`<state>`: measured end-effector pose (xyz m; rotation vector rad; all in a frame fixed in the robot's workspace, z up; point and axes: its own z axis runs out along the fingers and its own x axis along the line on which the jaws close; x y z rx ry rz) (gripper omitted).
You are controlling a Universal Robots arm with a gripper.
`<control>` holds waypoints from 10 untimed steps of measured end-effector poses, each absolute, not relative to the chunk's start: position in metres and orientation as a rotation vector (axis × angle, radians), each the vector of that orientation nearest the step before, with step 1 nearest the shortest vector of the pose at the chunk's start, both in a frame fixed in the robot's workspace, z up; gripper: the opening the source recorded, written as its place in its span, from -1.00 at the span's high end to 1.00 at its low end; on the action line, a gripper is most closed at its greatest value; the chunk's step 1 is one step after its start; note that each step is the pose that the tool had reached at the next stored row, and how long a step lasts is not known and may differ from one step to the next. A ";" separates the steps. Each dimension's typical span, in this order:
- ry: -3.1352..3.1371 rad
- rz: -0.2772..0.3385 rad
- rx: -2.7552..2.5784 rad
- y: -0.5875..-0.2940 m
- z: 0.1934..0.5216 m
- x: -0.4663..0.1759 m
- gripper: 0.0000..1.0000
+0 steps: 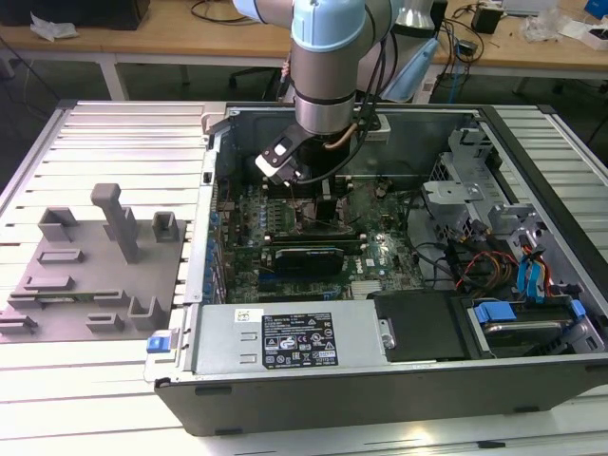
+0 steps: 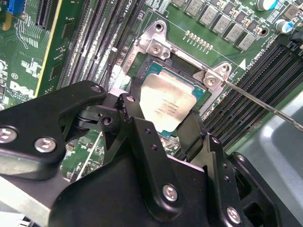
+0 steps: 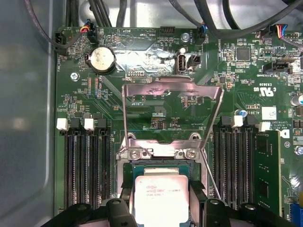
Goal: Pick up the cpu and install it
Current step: 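Place the cpu into insertion slot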
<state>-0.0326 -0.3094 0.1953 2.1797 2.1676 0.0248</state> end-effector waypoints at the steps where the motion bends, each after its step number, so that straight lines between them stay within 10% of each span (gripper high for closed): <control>1: 2.168 0.025 2.180 -0.309 0.195 -0.033 -0.09; 10: 2.168 0.025 2.180 -0.309 0.195 -0.033 -0.09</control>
